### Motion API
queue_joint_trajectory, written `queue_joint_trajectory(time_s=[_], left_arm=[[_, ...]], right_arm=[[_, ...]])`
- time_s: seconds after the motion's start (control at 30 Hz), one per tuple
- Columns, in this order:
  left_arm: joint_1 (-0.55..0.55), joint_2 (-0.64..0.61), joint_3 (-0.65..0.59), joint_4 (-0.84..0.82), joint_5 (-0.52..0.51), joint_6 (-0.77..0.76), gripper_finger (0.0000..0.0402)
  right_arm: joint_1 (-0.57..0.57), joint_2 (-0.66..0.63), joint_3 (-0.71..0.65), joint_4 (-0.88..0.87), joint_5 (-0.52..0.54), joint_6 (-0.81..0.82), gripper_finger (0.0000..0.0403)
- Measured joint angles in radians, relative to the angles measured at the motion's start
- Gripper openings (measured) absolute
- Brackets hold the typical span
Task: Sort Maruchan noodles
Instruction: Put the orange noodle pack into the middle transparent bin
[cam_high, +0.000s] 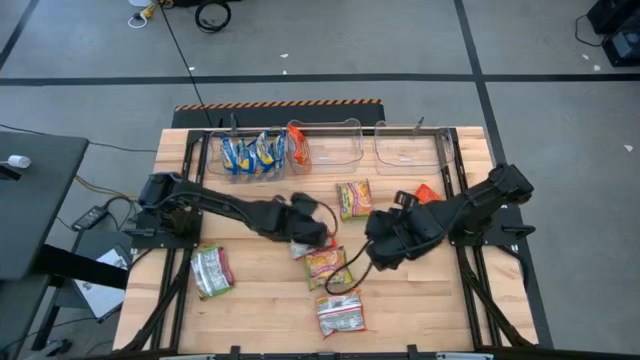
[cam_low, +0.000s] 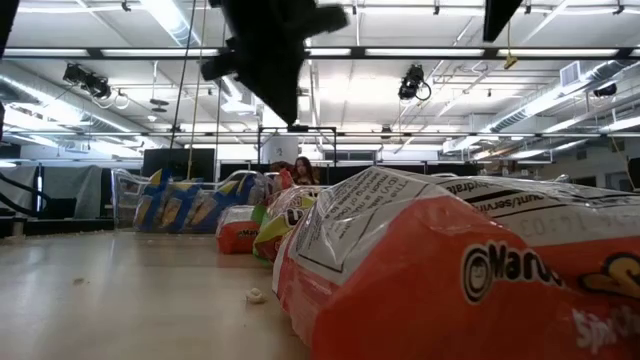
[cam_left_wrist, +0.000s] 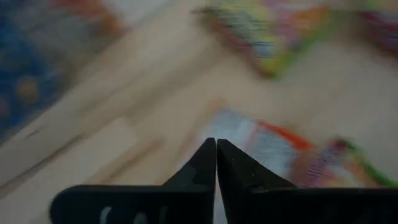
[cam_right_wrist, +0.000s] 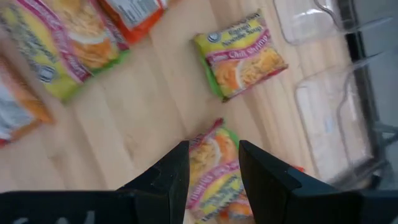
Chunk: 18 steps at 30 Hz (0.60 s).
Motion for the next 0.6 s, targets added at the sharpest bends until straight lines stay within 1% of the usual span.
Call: queue_joint_trajectory(time_s=[0.07,0.13,0.23,0.33,0.43,0.5,0.6], left_arm=[[-0.025,0.024,0.001,0.034,0.03,0.09,0.0038],[-0.049,0.058,0.001,0.027,0.064,0.167,0.0056],[-0.082,0.101,-0.001,-0.022,0.087,0.236,0.0089],[-0.104,0.139,-0.001,-0.024,0.093,0.293,0.0131],[-0.123,0.178,-0.001,0.066,0.103,0.384,0.0173],[-0.133,0.208,0.0,0.145,0.117,0.415,0.0196],[-0.135,0.264,0.0,0.264,0.145,0.431,0.0213]], right_arm=[[0.025,-0.011,-0.001,0.011,-0.001,0.03,0.0143],[0.05,-0.021,-0.001,0.015,-0.002,0.069,0.0143],[0.084,-0.027,-0.002,0.002,-0.007,0.128,0.0143],[0.11,-0.03,-0.002,-0.001,-0.018,0.16,0.0143],[0.13,-0.03,-0.002,0.0,-0.03,0.185,0.0143],[0.136,-0.03,-0.002,0.0,-0.031,0.205,0.0143],[0.143,-0.031,-0.002,-0.001,-0.032,0.231,0.0143]])
